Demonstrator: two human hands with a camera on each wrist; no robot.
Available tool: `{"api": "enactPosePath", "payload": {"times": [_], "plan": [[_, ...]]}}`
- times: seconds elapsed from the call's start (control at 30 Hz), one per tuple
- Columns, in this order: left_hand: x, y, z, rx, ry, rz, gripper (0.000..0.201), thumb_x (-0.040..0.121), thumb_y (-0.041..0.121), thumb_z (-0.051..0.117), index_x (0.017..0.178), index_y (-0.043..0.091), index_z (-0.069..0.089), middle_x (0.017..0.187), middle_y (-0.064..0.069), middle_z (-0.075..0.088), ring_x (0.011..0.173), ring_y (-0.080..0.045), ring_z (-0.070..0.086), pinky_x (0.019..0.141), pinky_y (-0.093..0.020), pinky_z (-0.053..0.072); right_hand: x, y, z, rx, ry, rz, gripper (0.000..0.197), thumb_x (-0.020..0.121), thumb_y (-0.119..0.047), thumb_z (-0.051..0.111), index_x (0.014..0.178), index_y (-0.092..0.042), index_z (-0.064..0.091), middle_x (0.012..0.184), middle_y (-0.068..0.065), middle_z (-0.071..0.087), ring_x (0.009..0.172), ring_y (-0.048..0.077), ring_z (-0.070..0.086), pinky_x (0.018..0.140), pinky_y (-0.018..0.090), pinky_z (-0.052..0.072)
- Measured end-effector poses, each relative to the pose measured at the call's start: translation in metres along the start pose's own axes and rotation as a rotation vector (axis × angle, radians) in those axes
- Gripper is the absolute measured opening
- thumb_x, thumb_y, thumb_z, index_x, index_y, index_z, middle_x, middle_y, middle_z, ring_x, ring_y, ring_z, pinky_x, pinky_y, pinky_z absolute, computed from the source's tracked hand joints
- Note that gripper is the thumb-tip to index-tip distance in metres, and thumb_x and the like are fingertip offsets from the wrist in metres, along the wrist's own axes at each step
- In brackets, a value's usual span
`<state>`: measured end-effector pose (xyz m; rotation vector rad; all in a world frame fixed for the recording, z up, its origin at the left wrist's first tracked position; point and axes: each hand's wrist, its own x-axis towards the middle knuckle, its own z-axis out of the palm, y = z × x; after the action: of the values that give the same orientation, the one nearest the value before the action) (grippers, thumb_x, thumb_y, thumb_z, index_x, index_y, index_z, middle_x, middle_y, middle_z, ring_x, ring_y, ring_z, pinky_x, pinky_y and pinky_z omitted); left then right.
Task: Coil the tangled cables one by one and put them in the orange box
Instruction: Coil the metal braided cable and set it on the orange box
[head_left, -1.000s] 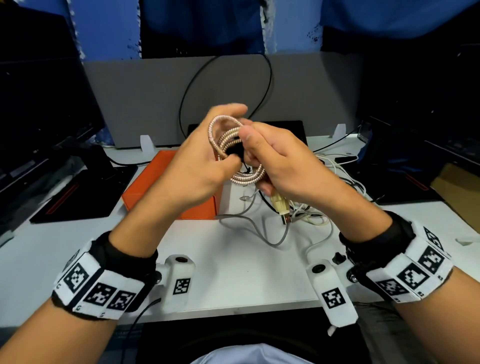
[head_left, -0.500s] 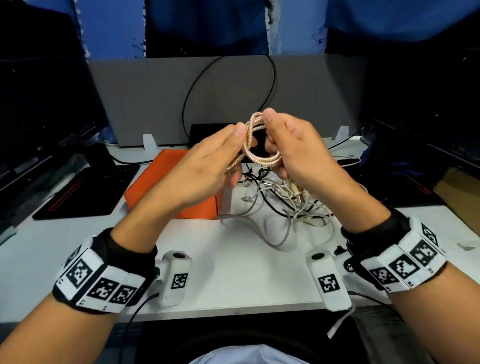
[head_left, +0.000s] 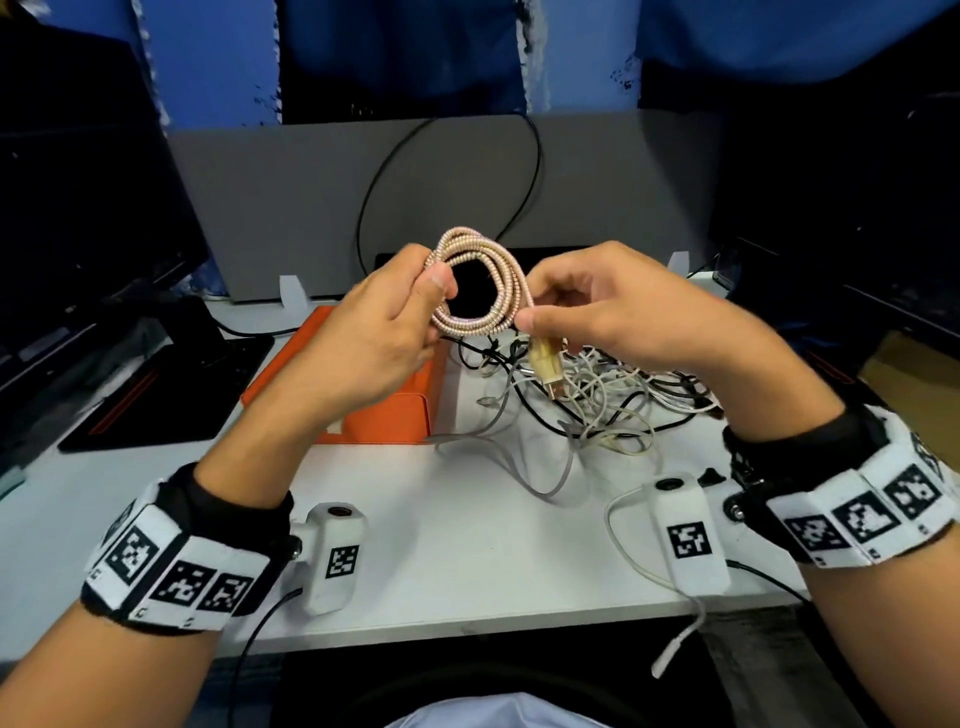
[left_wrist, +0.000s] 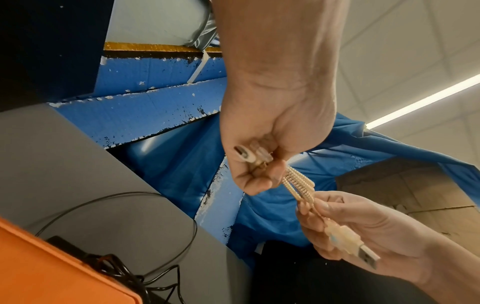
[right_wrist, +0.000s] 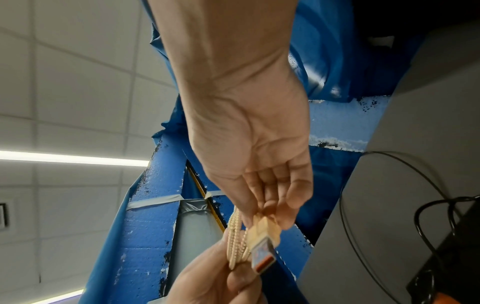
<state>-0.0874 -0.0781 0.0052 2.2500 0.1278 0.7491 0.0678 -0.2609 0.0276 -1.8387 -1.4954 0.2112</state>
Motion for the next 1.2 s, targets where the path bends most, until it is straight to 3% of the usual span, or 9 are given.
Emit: {"api": "enactPosePath", "payload": {"times": [0.17, 0.3, 0.43, 0.57, 0.67, 0.77, 0.87, 1.03, 1.2], "plan": [[-0.001, 0.004, -0.002, -0.115, -0.048, 0.021, 0.03, 0.109, 0.037, 0.037, 0.096, 0.015, 0.052, 0.07, -0.004, 0.045, 0.052, -0.015, 0.043, 0.053, -0.034, 0.04, 0.012, 0.006, 0.008, 0.11, 0.296, 0.021, 0.008, 0.097, -0.017, 0.072, 0.09, -0.017, 0.074, 0.079, 0.001, 0.076, 0.075, 0.018, 0.075, 0.072, 0.036, 0.064], [-0.005, 0.01, 0.006, -0.202, -0.116, 0.021, 0.031, 0.106, 0.038, 0.039, 0.097, 0.011, 0.051, 0.068, -0.002, 0.044, 0.052, -0.019, 0.042, 0.052, -0.033, 0.037, 0.016, 0.006, 0.014, 0.473, 0.442, -0.01, 0.01, 0.098, -0.006, 0.068, 0.095, -0.013, 0.074, 0.084, 0.003, 0.073, 0.078, 0.011, 0.072, 0.072, 0.029, 0.062], [-0.008, 0.016, 0.01, -0.181, -0.132, 0.043, 0.028, 0.108, 0.036, 0.038, 0.095, 0.013, 0.05, 0.071, -0.008, 0.044, 0.053, -0.022, 0.042, 0.053, -0.042, 0.037, 0.016, -0.004, 0.028, 0.921, 0.322, 0.056, 0.009, 0.101, -0.006, 0.06, 0.1, -0.005, 0.069, 0.086, 0.006, 0.073, 0.073, 0.013, 0.07, 0.067, 0.025, 0.061], [-0.008, 0.019, 0.003, -0.072, 0.016, 0.061, 0.028, 0.109, 0.038, 0.04, 0.095, 0.017, 0.052, 0.069, -0.011, 0.047, 0.054, -0.023, 0.045, 0.05, -0.043, 0.041, 0.013, -0.01, 0.033, 1.054, 0.118, 0.125, 0.013, 0.097, -0.009, 0.06, 0.1, -0.01, 0.073, 0.091, 0.006, 0.076, 0.083, 0.015, 0.073, 0.088, 0.035, 0.061], [-0.008, 0.023, 0.0, 0.065, 0.118, 0.097, 0.027, 0.108, 0.041, 0.041, 0.095, 0.022, 0.054, 0.071, -0.005, 0.054, 0.059, -0.026, 0.053, 0.054, -0.05, 0.048, 0.01, -0.016, 0.035, 1.161, 0.003, 0.107, 0.025, 0.097, -0.026, 0.053, 0.101, -0.014, 0.074, 0.099, 0.003, 0.076, 0.096, 0.017, 0.07, 0.089, 0.035, 0.055], [-0.009, 0.024, 0.002, 0.148, 0.174, 0.111, 0.025, 0.11, 0.035, 0.042, 0.099, 0.017, 0.055, 0.067, 0.007, 0.058, 0.056, -0.006, 0.057, 0.057, -0.03, 0.046, 0.007, -0.023, 0.034, 1.286, -0.079, 0.098, 0.048, 0.097, -0.047, 0.046, 0.106, -0.007, 0.07, 0.093, 0.008, 0.07, 0.094, 0.022, 0.066, 0.086, 0.034, 0.051], [-0.011, 0.025, 0.006, 0.209, 0.195, 0.111, 0.024, 0.109, 0.032, 0.044, 0.099, 0.013, 0.055, 0.064, 0.006, 0.062, 0.06, -0.005, 0.061, 0.057, -0.023, 0.043, 0.007, -0.022, 0.039, 1.016, 0.039, 0.029, 0.027, 0.101, -0.035, 0.057, 0.105, -0.009, 0.065, 0.077, 0.0, 0.059, 0.076, 0.01, 0.061, 0.076, 0.023, 0.054], [-0.009, 0.021, 0.006, 0.292, 0.206, 0.081, 0.025, 0.109, 0.033, 0.045, 0.098, 0.013, 0.055, 0.068, 0.003, 0.055, 0.065, -0.01, 0.051, 0.058, -0.022, 0.038, 0.011, -0.014, 0.046, 0.551, 0.188, 0.04, 0.028, 0.1, -0.009, 0.063, 0.129, -0.006, 0.062, 0.099, 0.002, 0.065, 0.086, 0.008, 0.063, 0.076, 0.021, 0.049], [-0.005, 0.016, -0.001, 0.3, 0.254, 0.087, 0.021, 0.109, 0.03, 0.047, 0.097, 0.018, 0.06, 0.071, 0.01, 0.056, 0.068, 0.003, 0.053, 0.059, -0.012, 0.036, 0.003, -0.011, 0.024, 0.488, -0.142, 0.004, 0.044, 0.109, -0.012, 0.05, 0.151, -0.014, 0.042, 0.125, 0.016, 0.071, 0.102, 0.036, 0.075, 0.091, 0.04, 0.06]]}}
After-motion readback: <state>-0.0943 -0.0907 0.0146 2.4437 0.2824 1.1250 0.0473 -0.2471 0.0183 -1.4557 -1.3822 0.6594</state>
